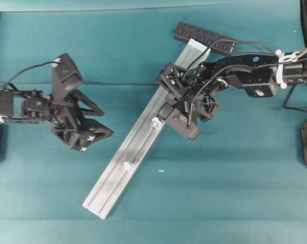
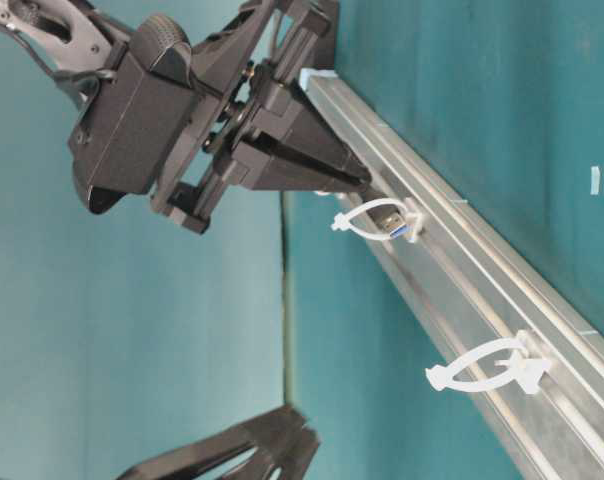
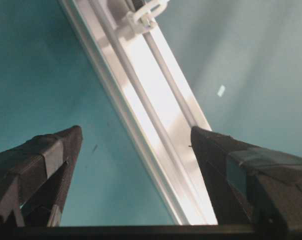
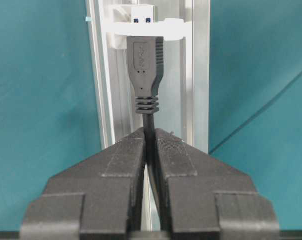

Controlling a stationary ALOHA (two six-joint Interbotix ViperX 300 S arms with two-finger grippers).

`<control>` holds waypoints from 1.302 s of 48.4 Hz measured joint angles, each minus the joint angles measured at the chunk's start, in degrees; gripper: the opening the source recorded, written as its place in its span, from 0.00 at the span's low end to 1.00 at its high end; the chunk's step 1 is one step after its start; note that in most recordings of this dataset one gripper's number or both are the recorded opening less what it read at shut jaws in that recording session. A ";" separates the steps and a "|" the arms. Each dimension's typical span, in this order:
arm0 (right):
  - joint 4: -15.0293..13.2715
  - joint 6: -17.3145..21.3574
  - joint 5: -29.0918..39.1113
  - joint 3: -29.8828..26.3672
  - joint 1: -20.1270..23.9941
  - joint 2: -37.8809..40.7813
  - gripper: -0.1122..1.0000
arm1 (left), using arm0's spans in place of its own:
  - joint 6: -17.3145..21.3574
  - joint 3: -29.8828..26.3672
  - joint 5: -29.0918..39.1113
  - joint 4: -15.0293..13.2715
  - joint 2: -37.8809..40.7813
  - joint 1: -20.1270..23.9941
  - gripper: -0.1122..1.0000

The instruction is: Pass the USB cable through three rings with both arms.

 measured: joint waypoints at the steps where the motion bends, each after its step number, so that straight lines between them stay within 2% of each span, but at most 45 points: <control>1: 0.09 0.00 -0.09 0.09 0.00 -0.09 0.17 | 0.09 -0.09 -0.09 0.00 0.18 0.00 0.95; 19: 0.97 0.00 0.00 0.88 0.62 -2.20 0.17 | 0.00 -0.18 -0.18 0.00 0.35 0.00 0.95; 34: 3.69 0.00 0.44 0.88 0.70 -2.64 0.17 | 0.00 -0.18 -0.18 0.00 0.35 0.00 0.95; 52: 3.96 0.00 0.26 0.79 1.58 -1.76 0.17 | 0.00 -0.62 -1.14 0.00 1.05 0.09 0.95; 63: 5.54 0.00 -0.53 -0.09 2.46 -0.79 0.17 | 0.00 -1.67 -2.64 0.00 2.81 0.09 0.95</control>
